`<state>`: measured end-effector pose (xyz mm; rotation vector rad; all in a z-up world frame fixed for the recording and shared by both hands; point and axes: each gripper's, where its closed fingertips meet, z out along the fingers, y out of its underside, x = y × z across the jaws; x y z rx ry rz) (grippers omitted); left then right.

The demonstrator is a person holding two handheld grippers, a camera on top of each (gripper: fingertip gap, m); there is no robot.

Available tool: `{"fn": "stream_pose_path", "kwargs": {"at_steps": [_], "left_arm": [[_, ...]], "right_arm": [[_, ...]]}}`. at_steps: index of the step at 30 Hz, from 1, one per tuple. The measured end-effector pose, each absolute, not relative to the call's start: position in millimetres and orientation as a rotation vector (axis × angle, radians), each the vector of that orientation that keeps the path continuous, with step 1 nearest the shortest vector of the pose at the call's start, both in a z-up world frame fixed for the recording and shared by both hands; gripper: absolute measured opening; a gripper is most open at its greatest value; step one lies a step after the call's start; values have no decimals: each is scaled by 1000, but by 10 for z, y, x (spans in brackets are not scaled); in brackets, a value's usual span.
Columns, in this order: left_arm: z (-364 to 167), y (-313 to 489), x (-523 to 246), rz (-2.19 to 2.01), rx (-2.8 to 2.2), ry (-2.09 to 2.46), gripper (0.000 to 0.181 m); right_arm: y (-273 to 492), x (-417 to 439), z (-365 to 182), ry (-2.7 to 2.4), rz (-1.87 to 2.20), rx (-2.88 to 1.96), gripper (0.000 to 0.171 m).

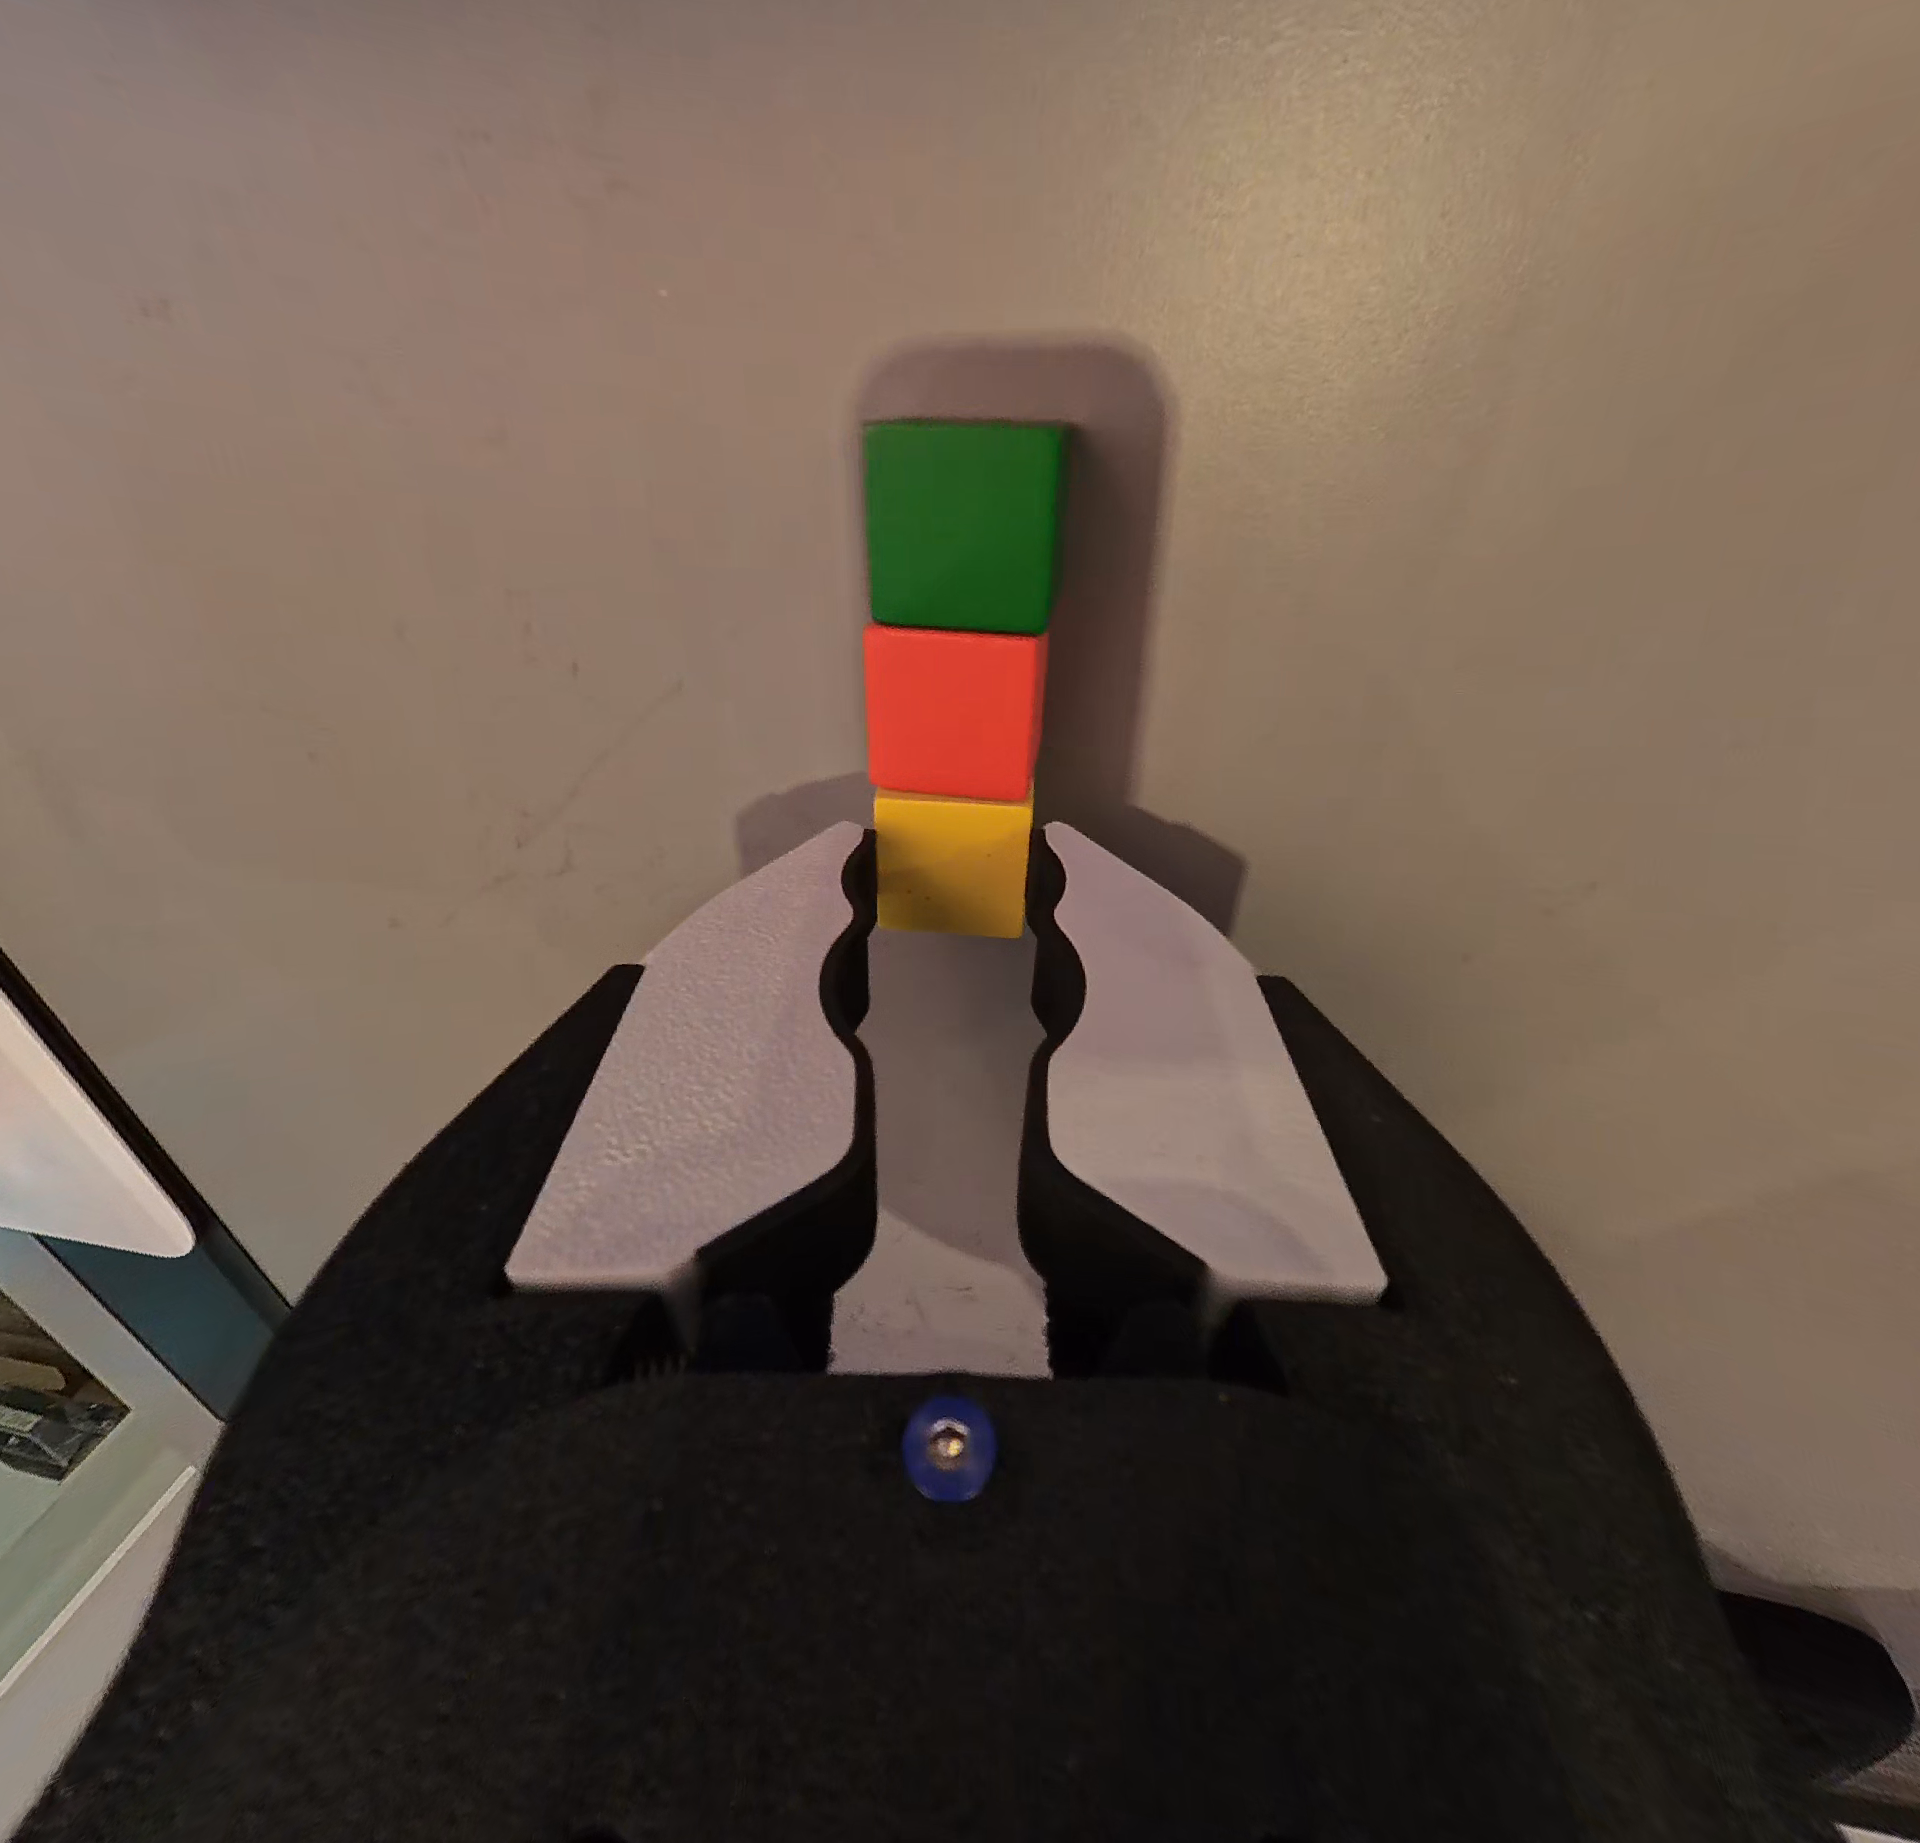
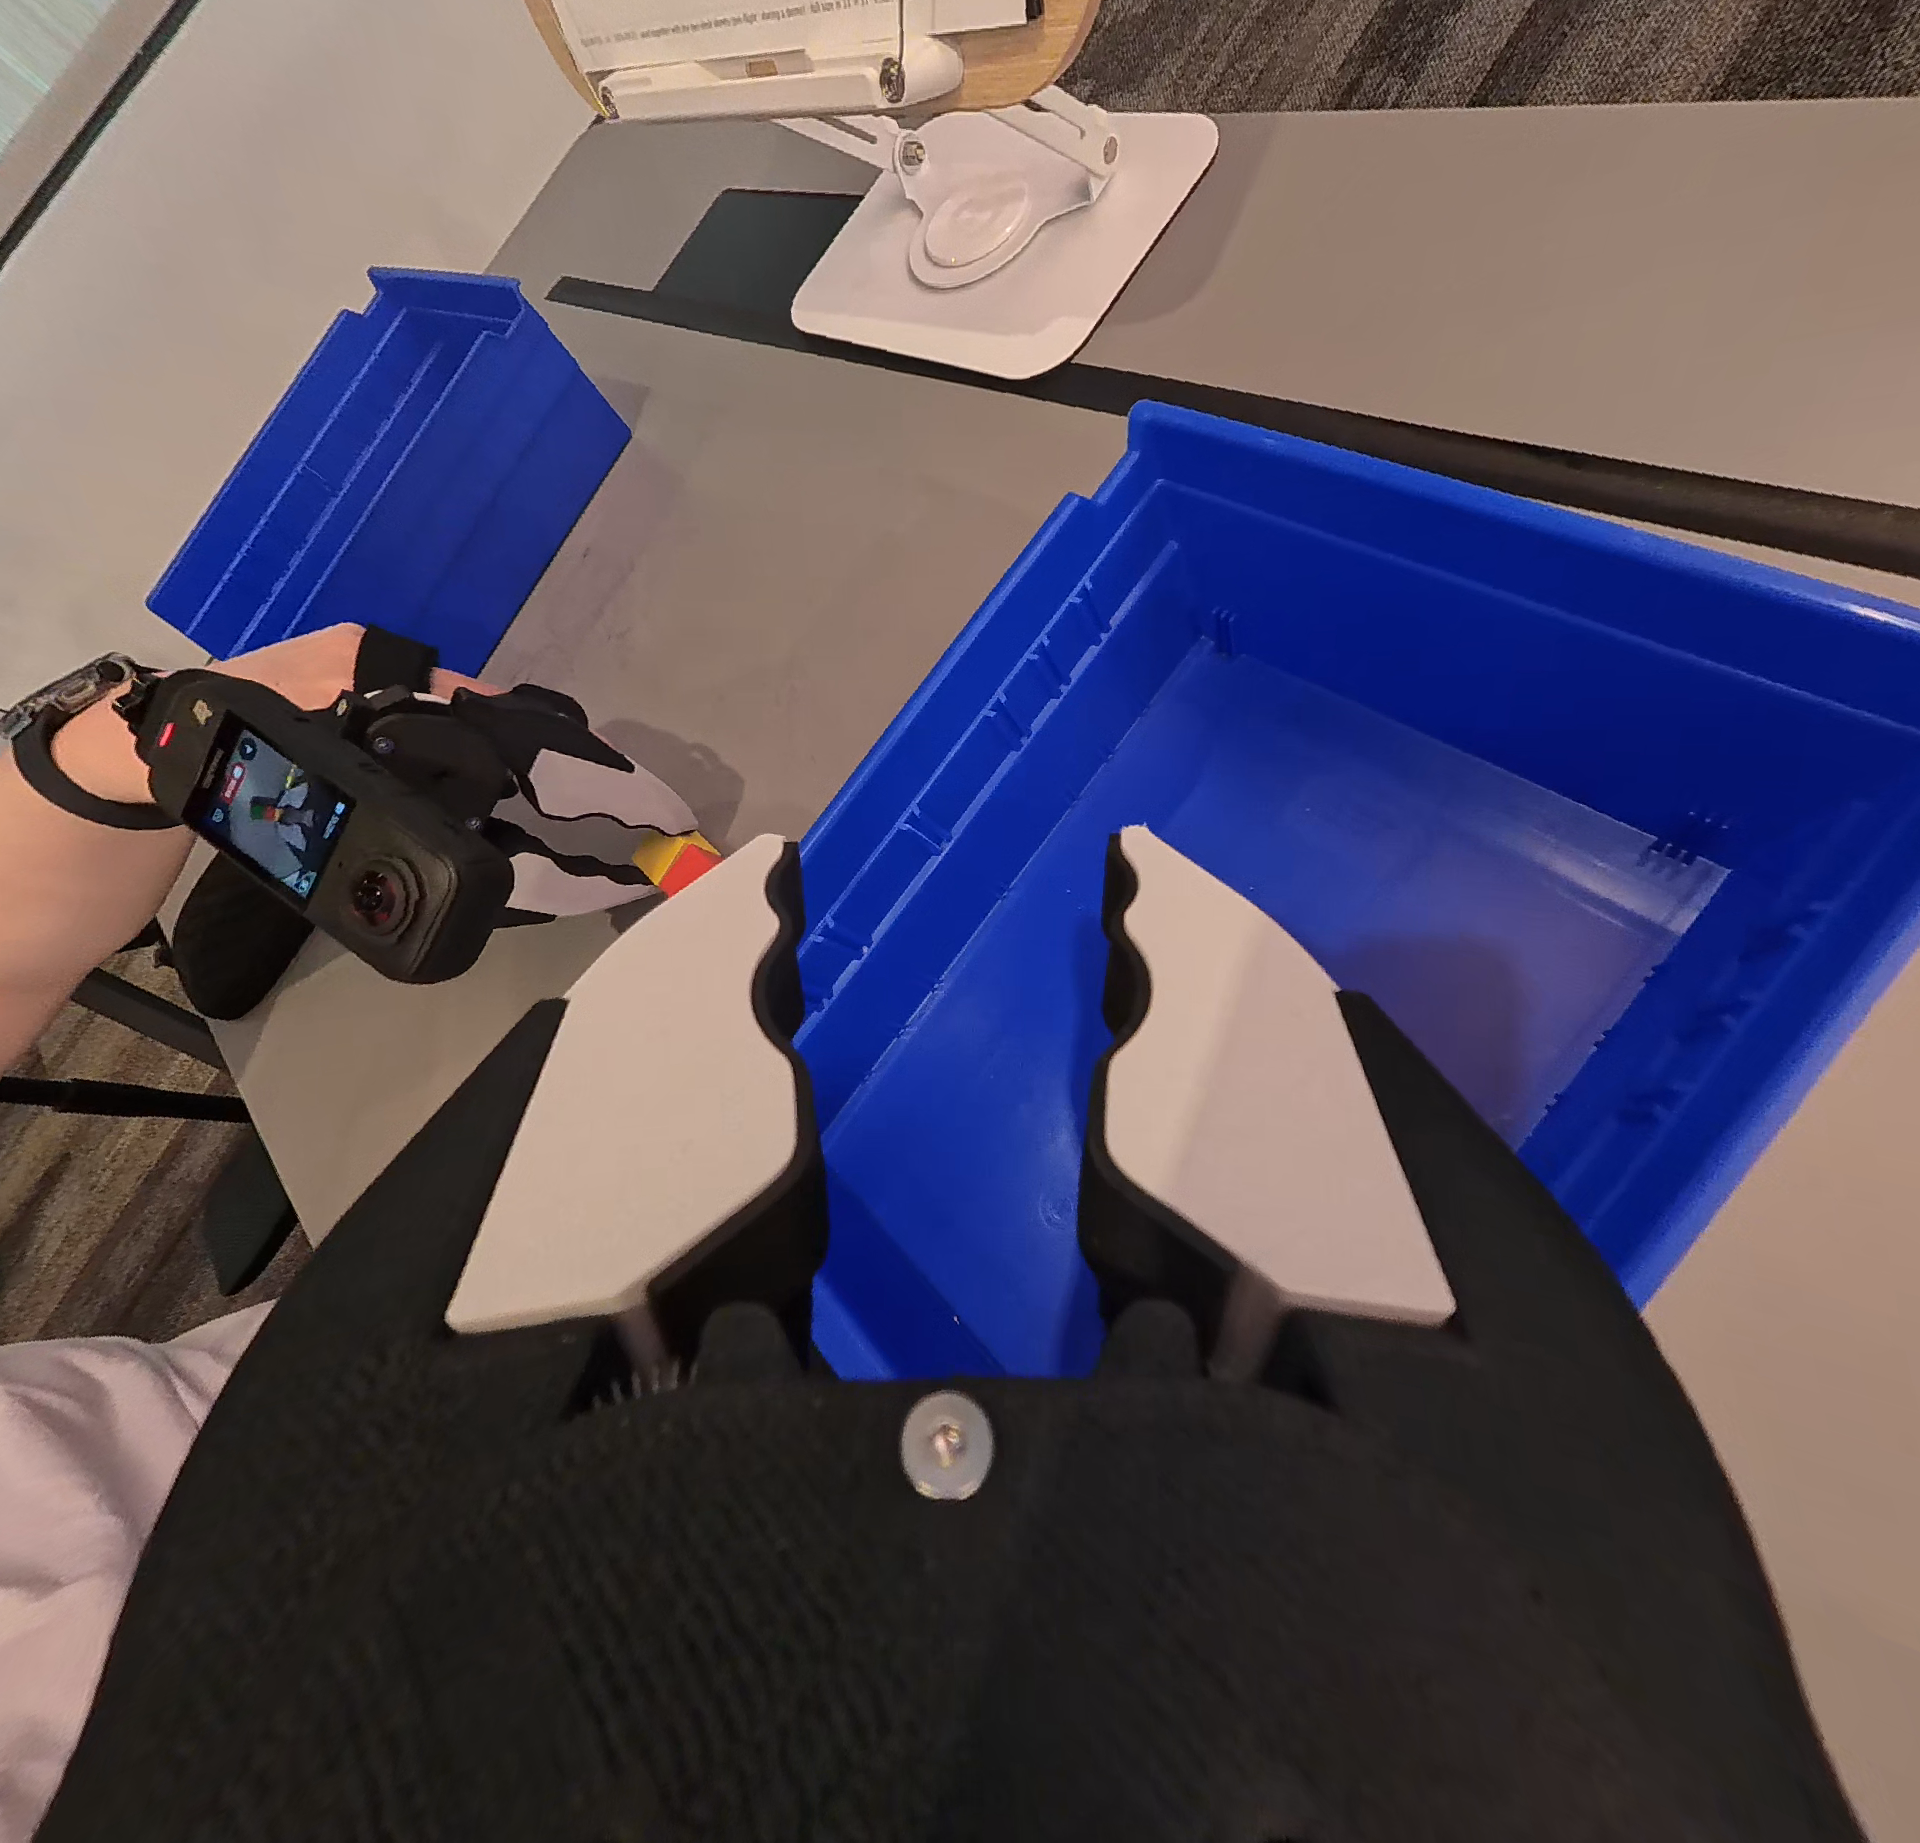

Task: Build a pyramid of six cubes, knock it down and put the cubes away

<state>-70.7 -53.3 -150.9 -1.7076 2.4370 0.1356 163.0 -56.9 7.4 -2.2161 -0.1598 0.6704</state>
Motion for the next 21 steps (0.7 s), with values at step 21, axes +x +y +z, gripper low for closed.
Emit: {"fn": "stream_pose_path", "kwargs": {"at_steps": [21], "left_arm": [[-924,-590,-669,-105,-1706,2294,33]], "right_arm": [[-566,1665,-45,-155,670,-2264,57]]}}
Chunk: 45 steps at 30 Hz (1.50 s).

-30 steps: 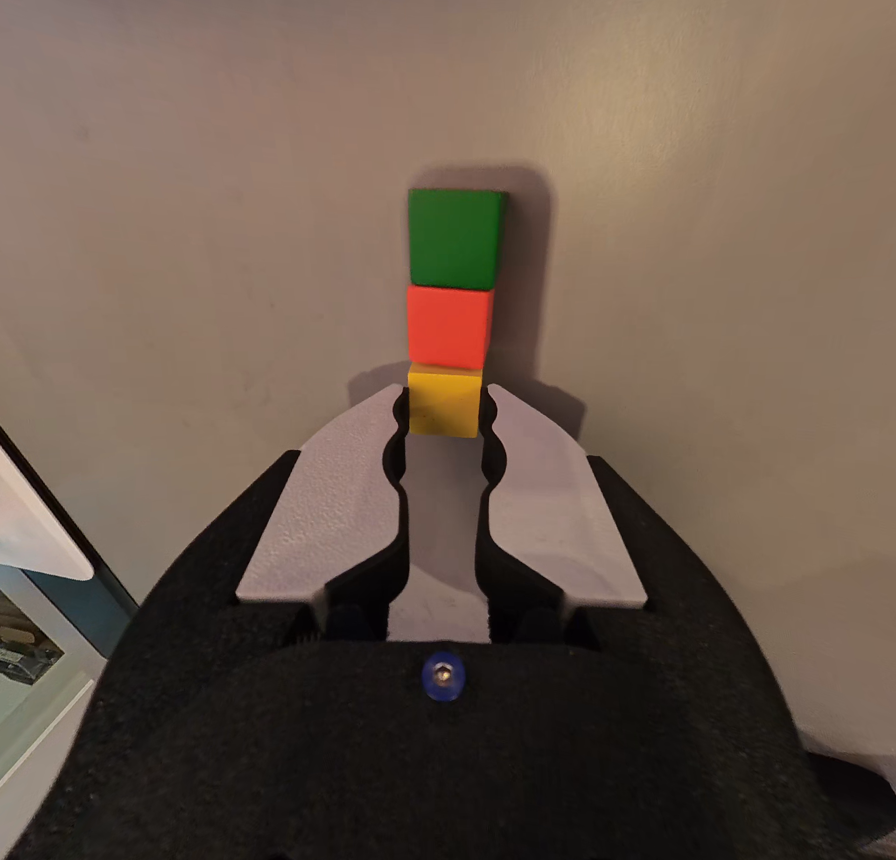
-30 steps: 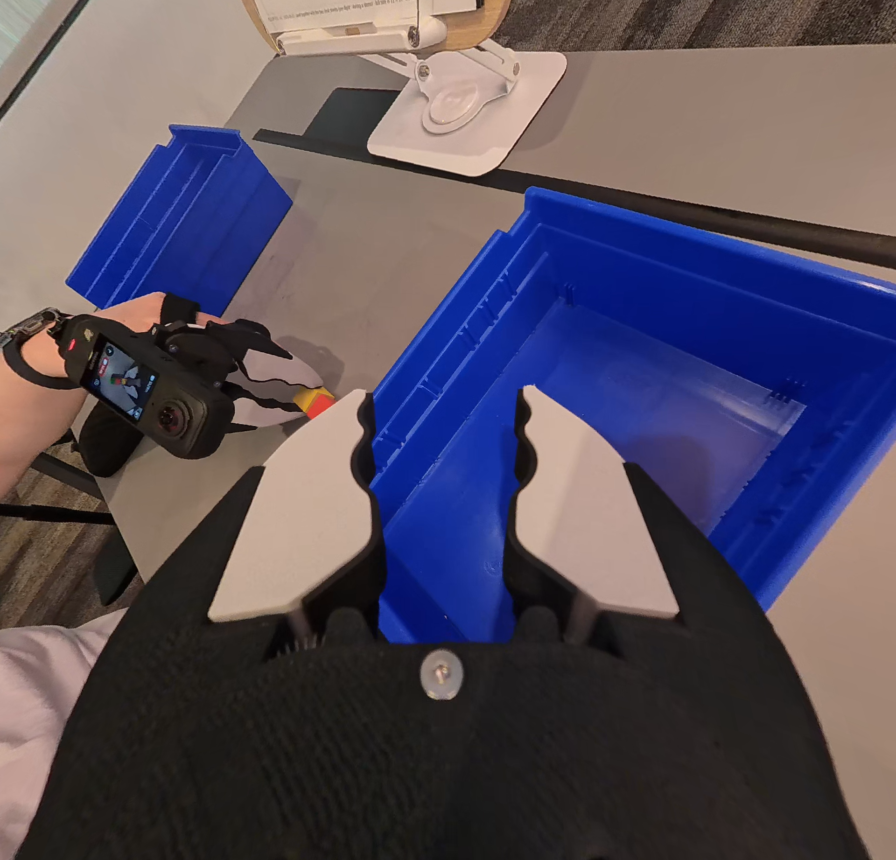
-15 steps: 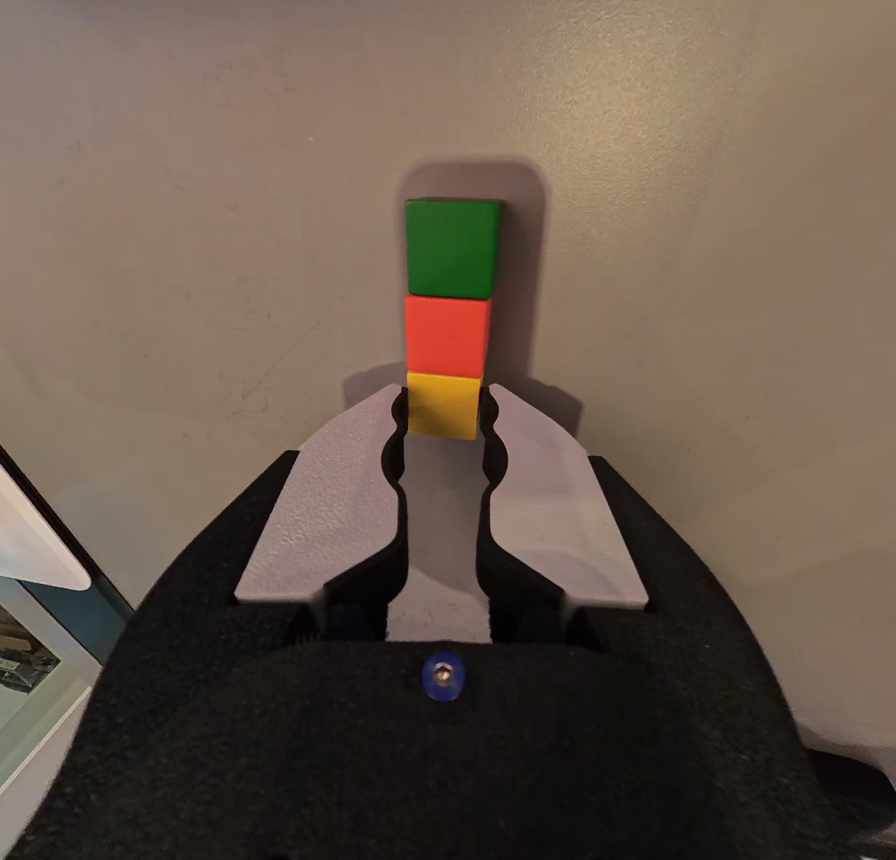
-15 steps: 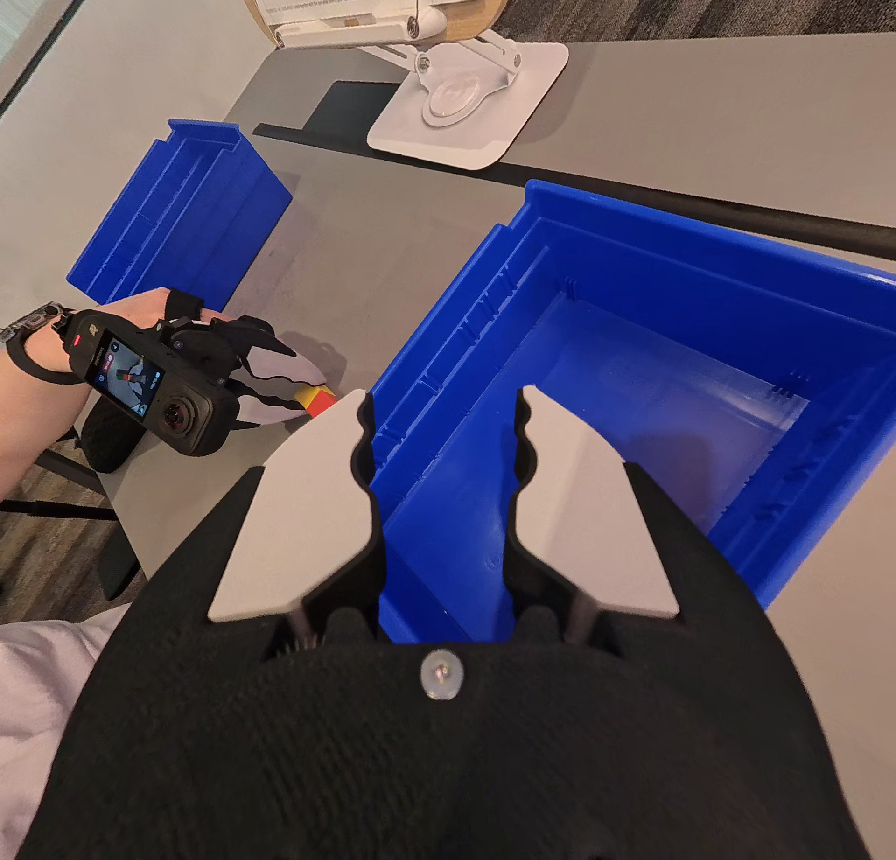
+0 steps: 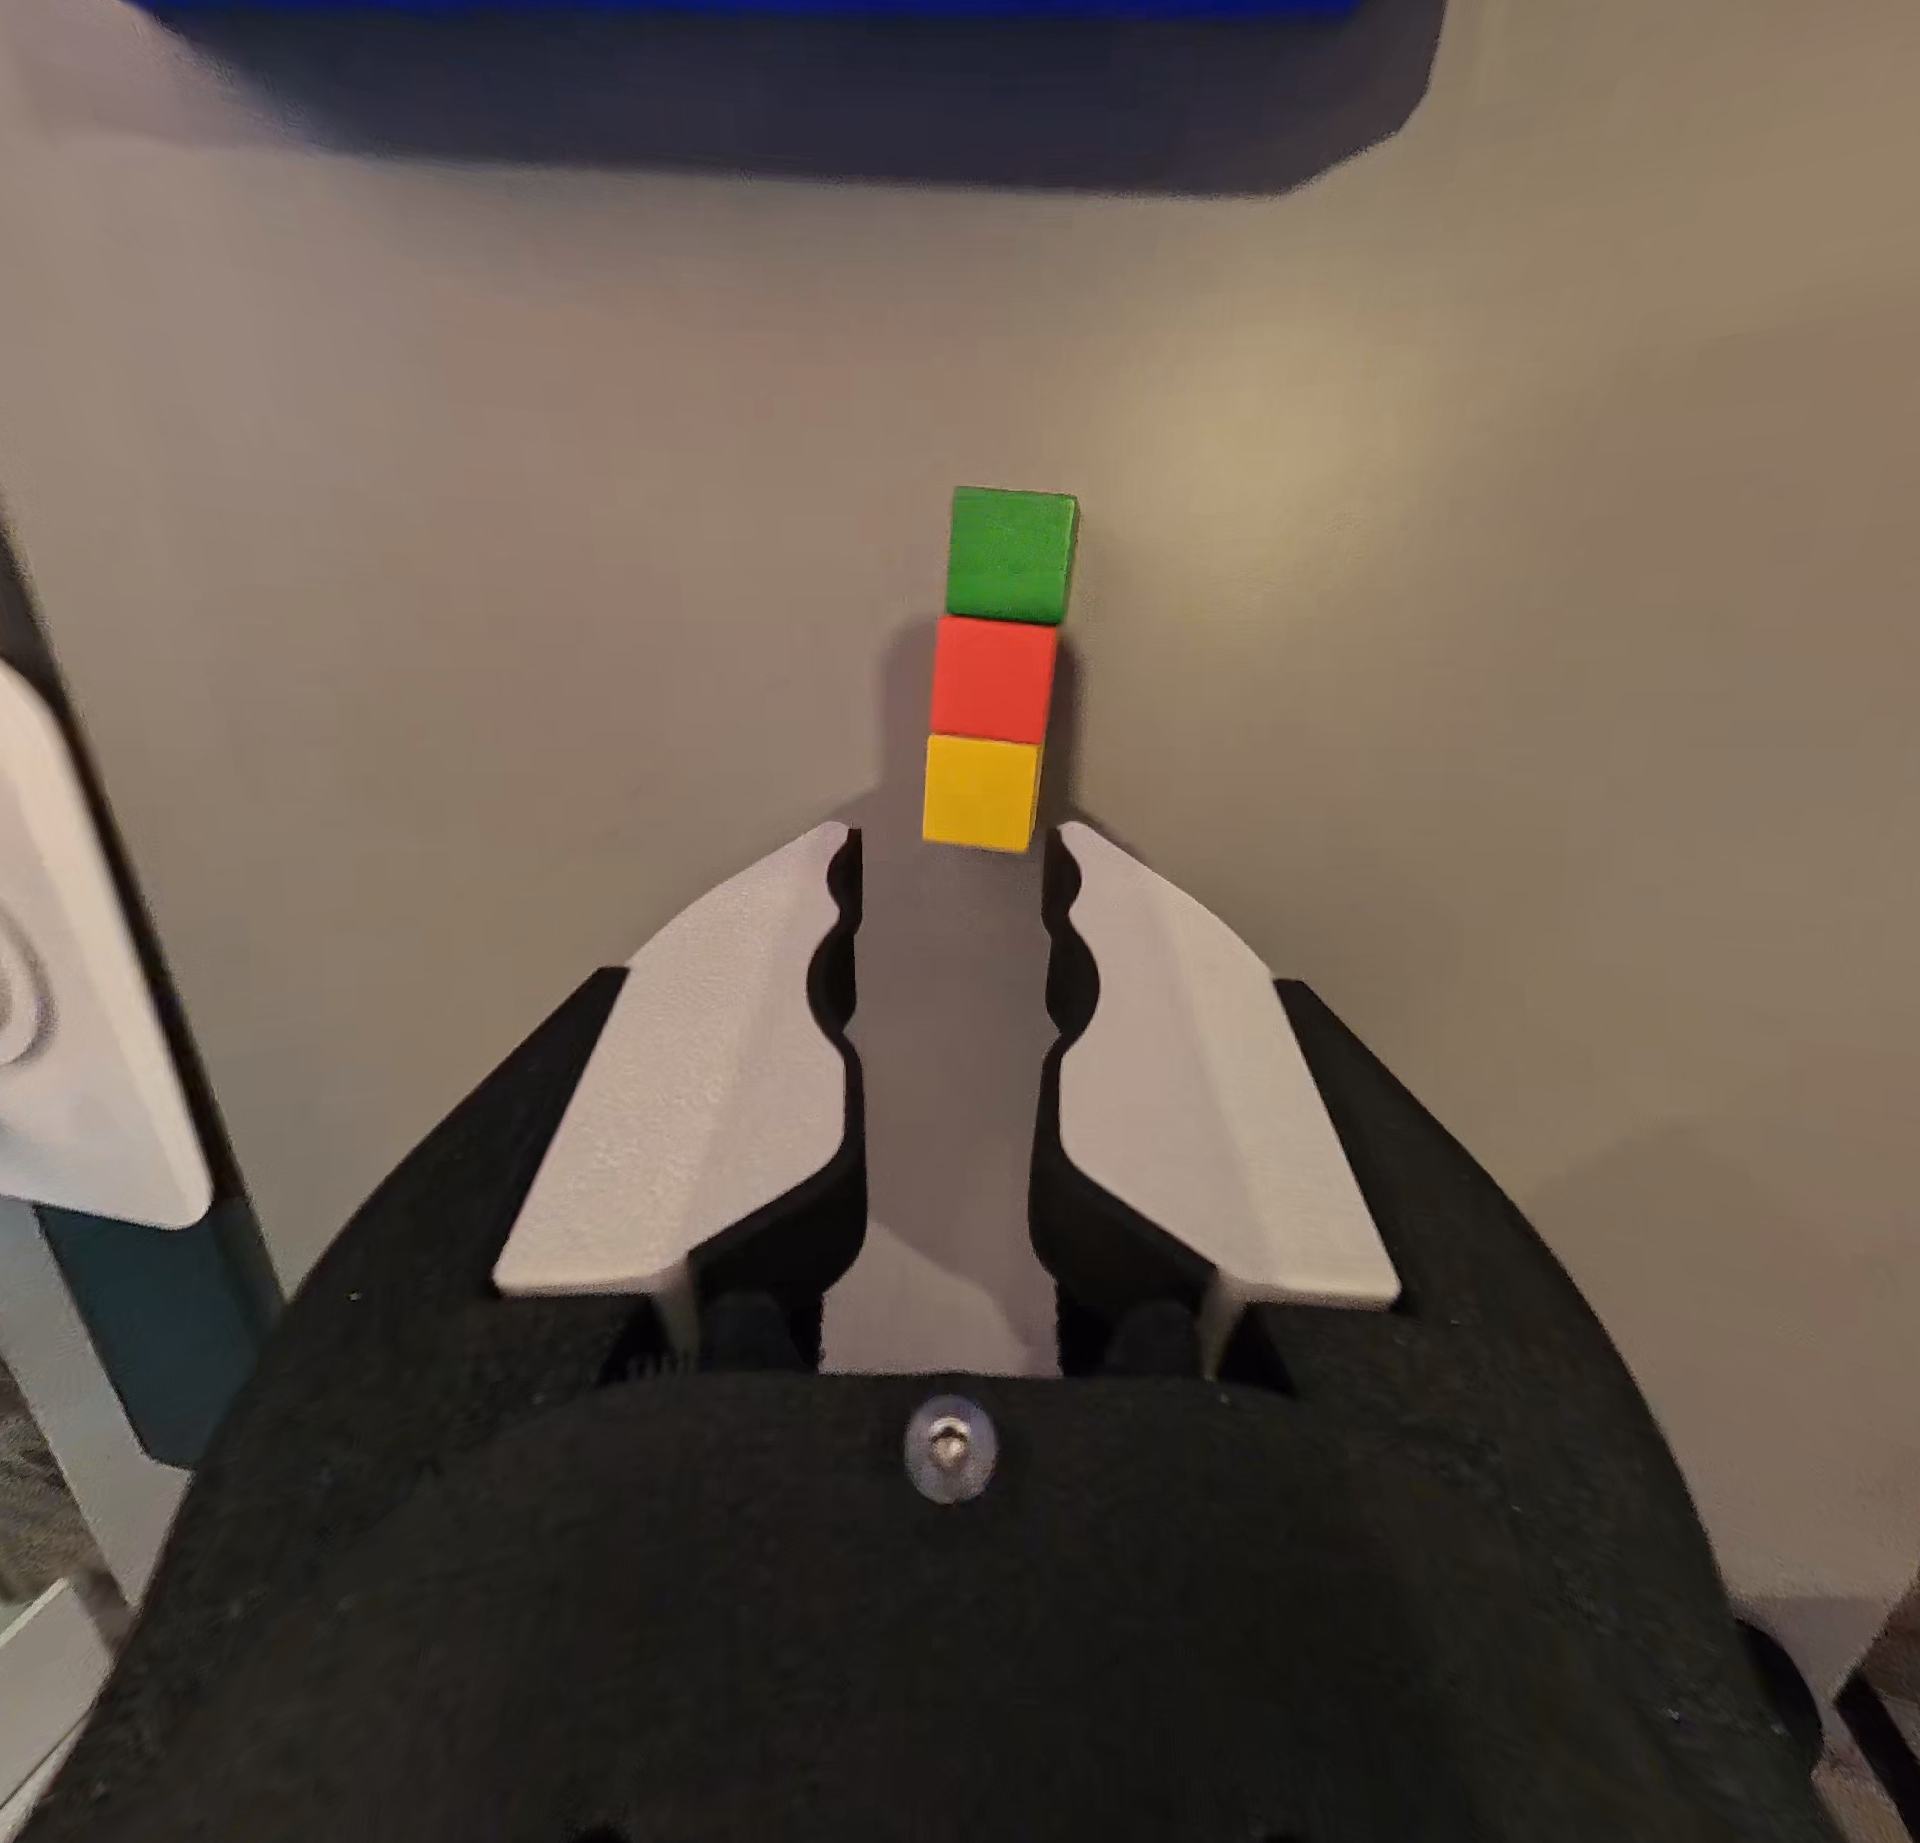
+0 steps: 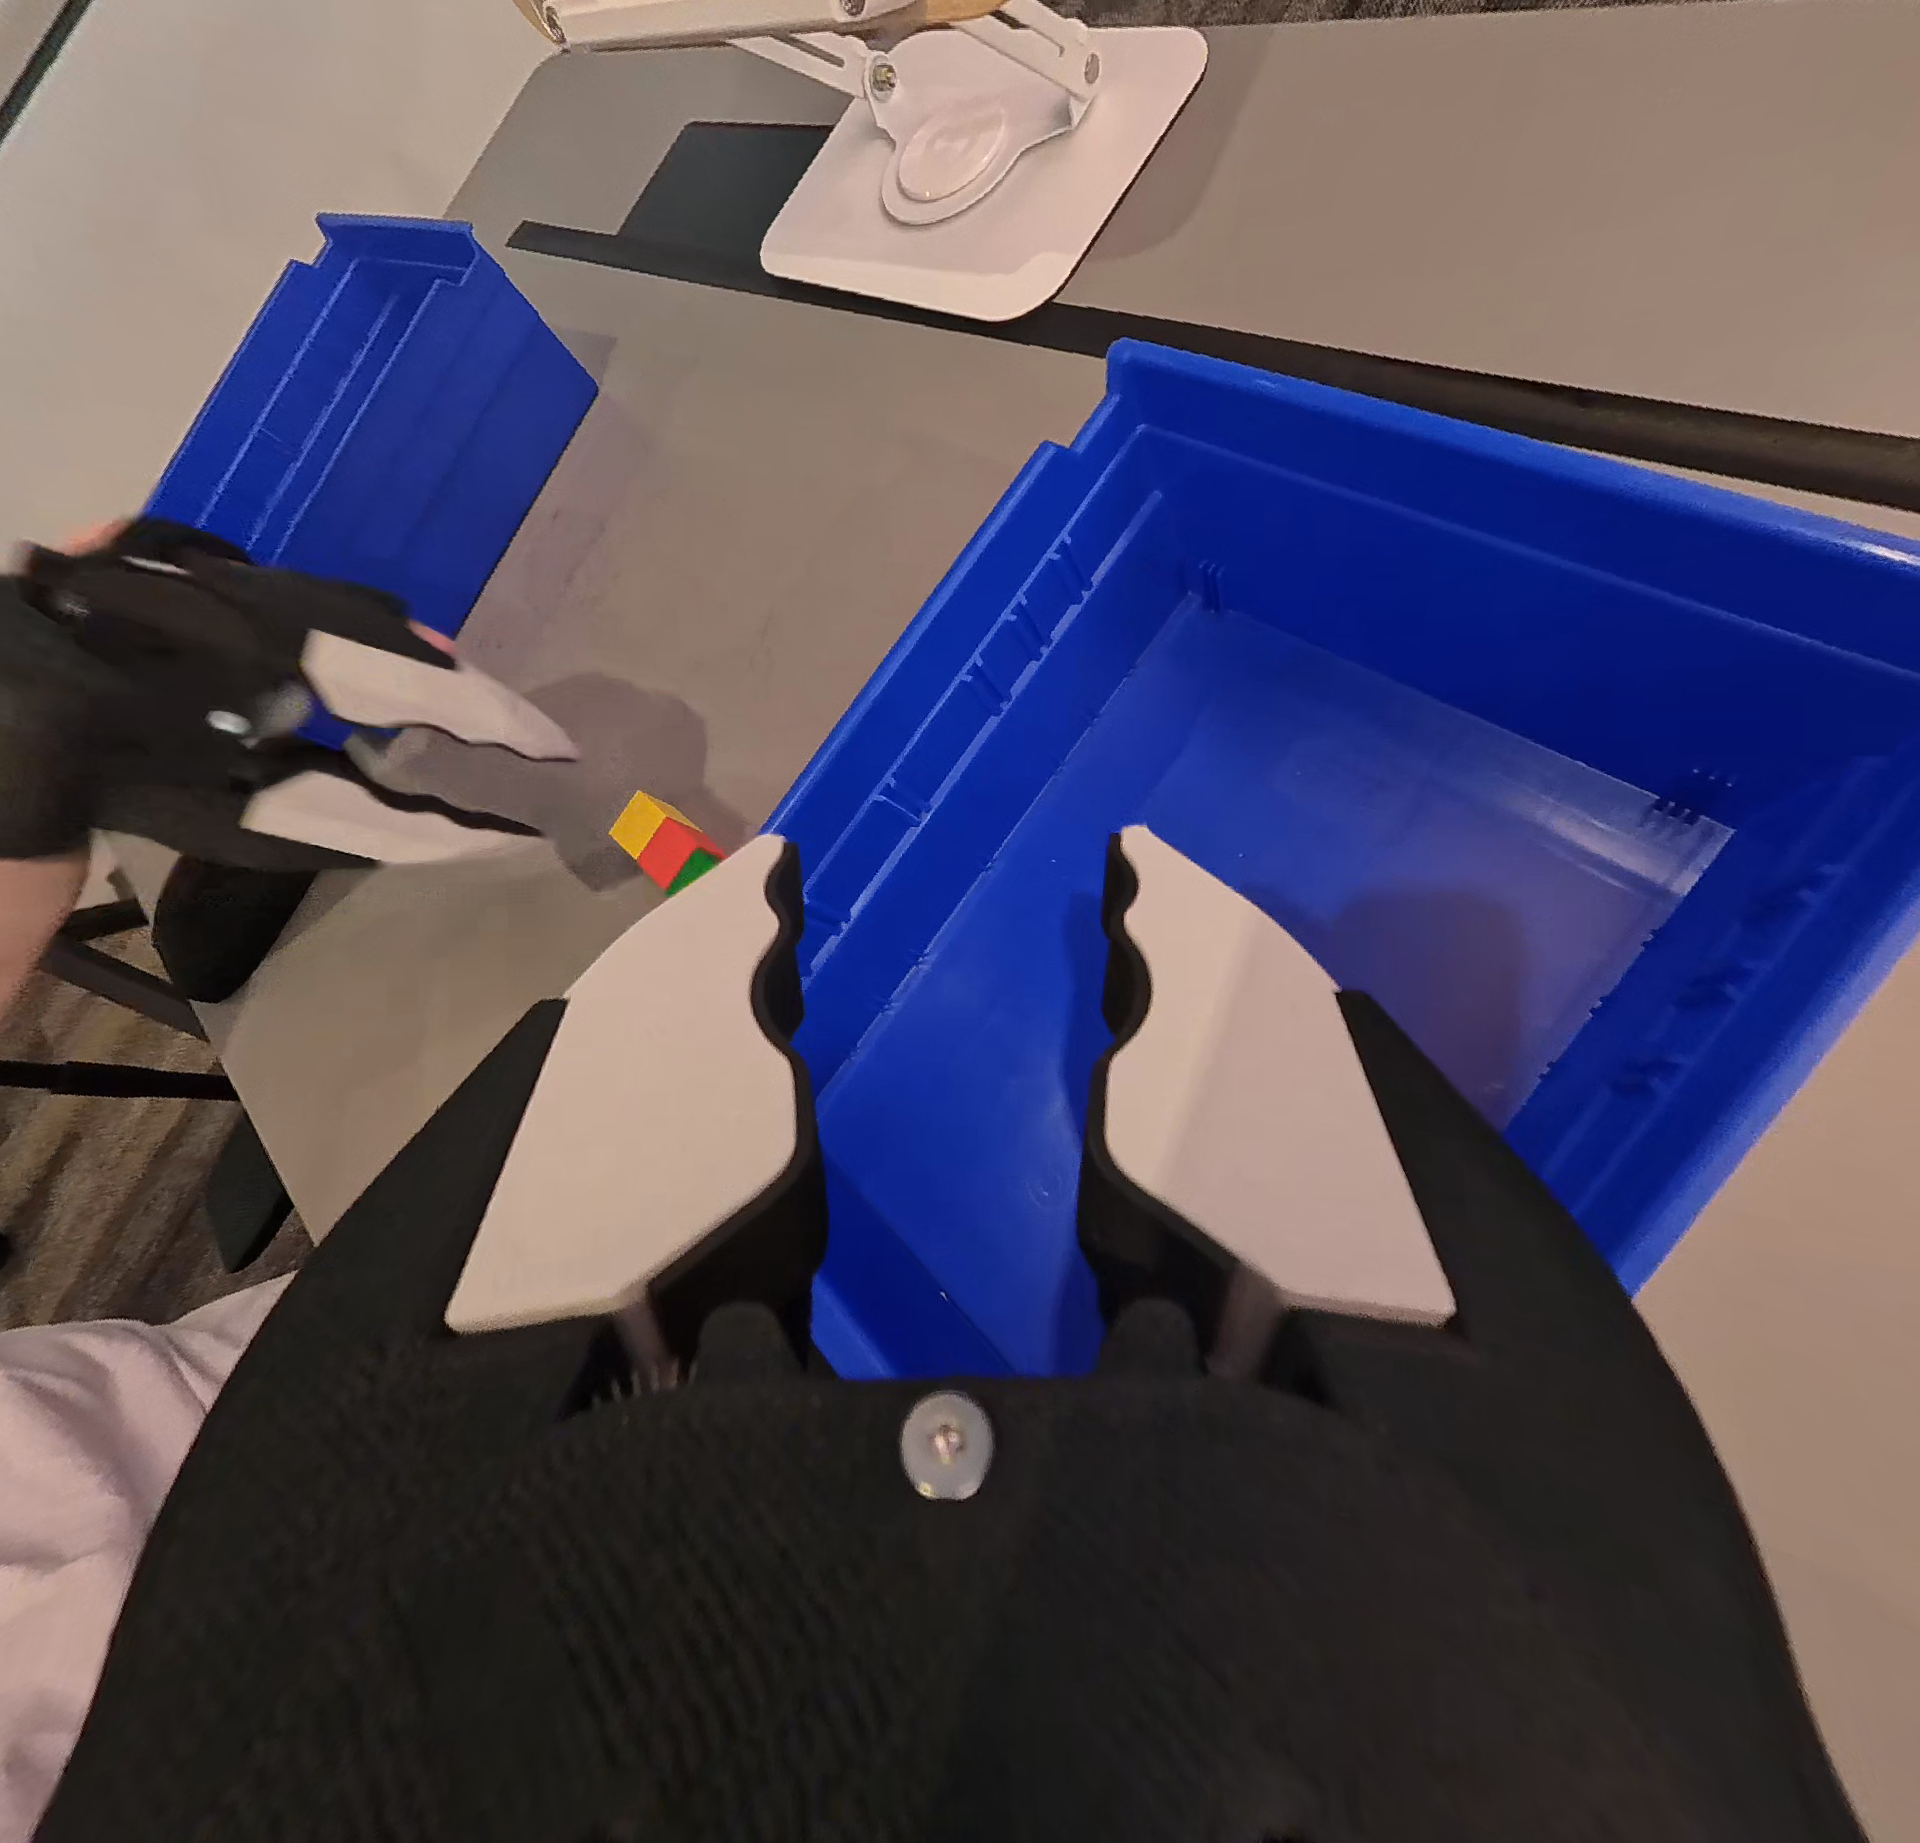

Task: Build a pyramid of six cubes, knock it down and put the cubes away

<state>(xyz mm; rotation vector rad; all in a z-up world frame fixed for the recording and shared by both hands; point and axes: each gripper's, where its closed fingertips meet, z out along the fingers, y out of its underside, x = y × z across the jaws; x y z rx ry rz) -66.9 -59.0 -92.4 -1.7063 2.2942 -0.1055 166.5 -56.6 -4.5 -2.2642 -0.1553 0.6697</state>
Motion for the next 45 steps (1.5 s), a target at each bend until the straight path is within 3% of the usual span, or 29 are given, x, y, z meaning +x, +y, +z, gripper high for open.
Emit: {"fn": "stream_pose_path", "kwargs": {"at_steps": [5,9,15,20,22,25,29,39,45], "left_arm": [[80,-250,-1166,-182,-1694,1959,31],[609,711,-2356,136,-1853,1500,30],[-313,1236,-3880,458,-2183,1607,28],[-926,1308,-4171,467,-2141,1808,23],[-1047,1332,-4220,471,-2118,1869,29],[-1177,1363,-4243,446,-2138,1901,48],[-1260,1404,-4165,386,-2127,1911,51],[-1443,1452,-4292,436,-2194,1943,33],[-1445,1460,-4291,456,-2203,1929,33]], "right_arm": [[-582,1688,-28,-143,689,-2246,57],[-596,1706,19,-137,688,-2228,57],[-579,1636,16,-158,685,-2239,57],[-569,1559,-73,-188,682,-2284,57],[-566,1539,-122,-200,680,-2305,57],[-555,1531,-179,-202,674,-2328,57],[-569,1534,-220,-204,669,-2346,57],[-567,1549,-254,-194,685,-2350,57],[-577,1555,-269,-199,686,-2359,57]]}}
